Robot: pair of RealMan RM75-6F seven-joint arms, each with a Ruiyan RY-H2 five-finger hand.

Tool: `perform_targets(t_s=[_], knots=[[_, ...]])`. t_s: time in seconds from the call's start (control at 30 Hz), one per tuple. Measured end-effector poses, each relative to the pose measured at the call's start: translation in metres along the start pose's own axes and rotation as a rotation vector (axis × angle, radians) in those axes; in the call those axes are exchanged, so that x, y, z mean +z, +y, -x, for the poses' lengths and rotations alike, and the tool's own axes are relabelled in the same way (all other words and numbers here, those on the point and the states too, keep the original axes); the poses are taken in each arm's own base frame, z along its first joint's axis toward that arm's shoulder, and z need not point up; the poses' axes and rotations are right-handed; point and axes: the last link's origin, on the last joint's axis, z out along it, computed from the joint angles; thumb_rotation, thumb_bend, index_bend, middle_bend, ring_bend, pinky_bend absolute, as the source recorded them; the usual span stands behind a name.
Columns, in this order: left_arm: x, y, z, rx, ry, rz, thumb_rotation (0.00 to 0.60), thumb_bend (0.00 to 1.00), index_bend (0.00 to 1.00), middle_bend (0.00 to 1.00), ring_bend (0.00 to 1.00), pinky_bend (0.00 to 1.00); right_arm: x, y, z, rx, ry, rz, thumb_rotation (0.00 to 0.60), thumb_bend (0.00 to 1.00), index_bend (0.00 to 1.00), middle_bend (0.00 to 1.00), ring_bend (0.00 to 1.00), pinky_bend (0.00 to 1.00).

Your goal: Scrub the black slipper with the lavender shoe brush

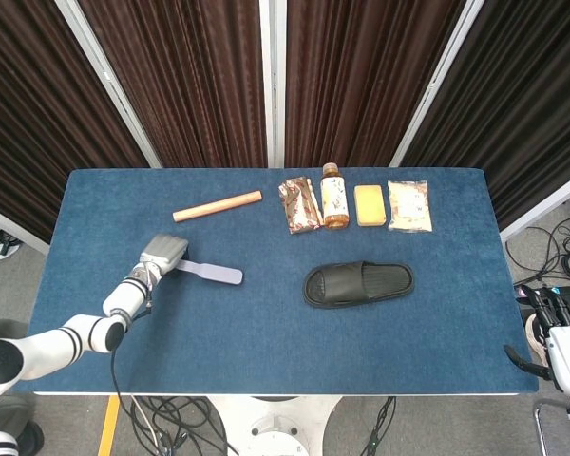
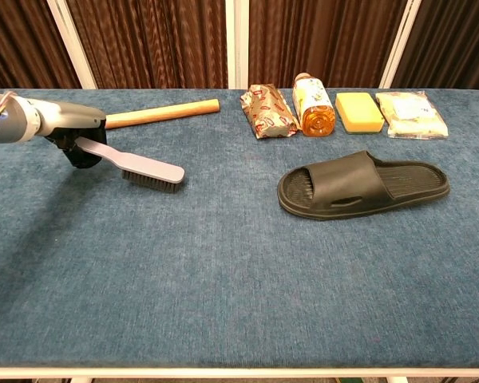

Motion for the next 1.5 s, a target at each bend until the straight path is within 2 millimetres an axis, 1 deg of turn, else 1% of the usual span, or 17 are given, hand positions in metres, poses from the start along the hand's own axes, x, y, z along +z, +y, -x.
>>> perform_targets(t_s=[0.3, 0.5, 0.7, 0.83, 0.93, 1.03, 1.13, 1.2, 1.27, 1.37, 1.5], knots=[[-0.006, 0.0, 0.008, -0.234, 0.034, 0.078, 0.6, 0.81, 1.0, 1.0, 0.96, 1.0, 0.001, -0.004, -0.001, -0.009, 0.001, -0.001, 0.6, 0.13, 0.05, 0.23, 0.02, 0.08], [-0.011, 0.005, 0.01, -0.472, 0.056, 0.142, 0.6, 0.81, 1.0, 1.0, 0.96, 1.0, 0.001, -0.007, -0.002, -0.013, 0.005, 0.002, 0.6, 0.13, 0.05, 0.23, 0.02, 0.08], [-0.016, 0.01, 0.008, -0.78, 0.09, 0.23, 0.6, 0.82, 1.0, 1.0, 0.96, 1.0, -0.001, -0.009, -0.004, -0.016, 0.01, 0.007, 0.6, 0.13, 0.05, 0.23, 0.02, 0.08], [-0.021, 0.016, 0.004, -1.053, 0.106, 0.327, 0.6, 0.82, 1.0, 1.0, 0.93, 1.0, -0.002, -0.01, -0.004, -0.019, 0.008, 0.008, 0.6, 0.13, 0.05, 0.23, 0.02, 0.08], [-0.024, 0.021, 0.0, -1.223, 0.113, 0.419, 0.6, 0.82, 1.0, 1.0, 0.92, 1.0, -0.001, -0.011, -0.002, -0.025, -0.006, 0.007, 0.6, 0.13, 0.05, 0.23, 0.02, 0.08], [-0.025, 0.025, -0.002, -1.327, 0.117, 0.485, 0.6, 0.82, 1.0, 1.0, 0.92, 1.0, 0.002, -0.014, 0.001, -0.038, -0.038, -0.004, 0.6, 0.14, 0.05, 0.23, 0.02, 0.08], [-0.026, 0.031, -0.004, -1.351, 0.143, 0.548, 0.6, 0.82, 1.0, 1.0, 0.92, 1.0, 0.01, -0.019, 0.006, -0.055, -0.083, -0.021, 0.6, 0.12, 0.05, 0.22, 0.02, 0.08], [-0.029, 0.037, -0.006, -1.329, 0.178, 0.592, 0.6, 0.82, 1.0, 1.0, 0.92, 1.0, 0.017, -0.023, 0.01, -0.071, -0.116, -0.031, 0.6, 0.07, 0.03, 0.2, 0.02, 0.08], [-0.033, 0.045, -0.011, -1.288, 0.238, 0.646, 0.6, 0.82, 1.0, 1.0, 0.92, 1.0, 0.028, -0.029, 0.015, -0.097, -0.156, -0.045, 0.6, 0.03, 0.01, 0.17, 0.01, 0.08], [-0.04, 0.054, -0.017, -1.226, 0.33, 0.701, 0.6, 0.82, 1.0, 1.0, 0.92, 1.0, 0.049, -0.04, 0.022, -0.129, -0.216, -0.064, 0.6, 0.01, 0.0, 0.13, 0.0, 0.07], [-0.045, 0.056, -0.018, -1.149, 0.412, 0.708, 0.6, 0.82, 1.0, 1.0, 0.92, 1.0, 0.083, -0.059, 0.033, -0.161, -0.296, -0.1, 0.6, 0.01, 0.0, 0.11, 0.0, 0.07]])
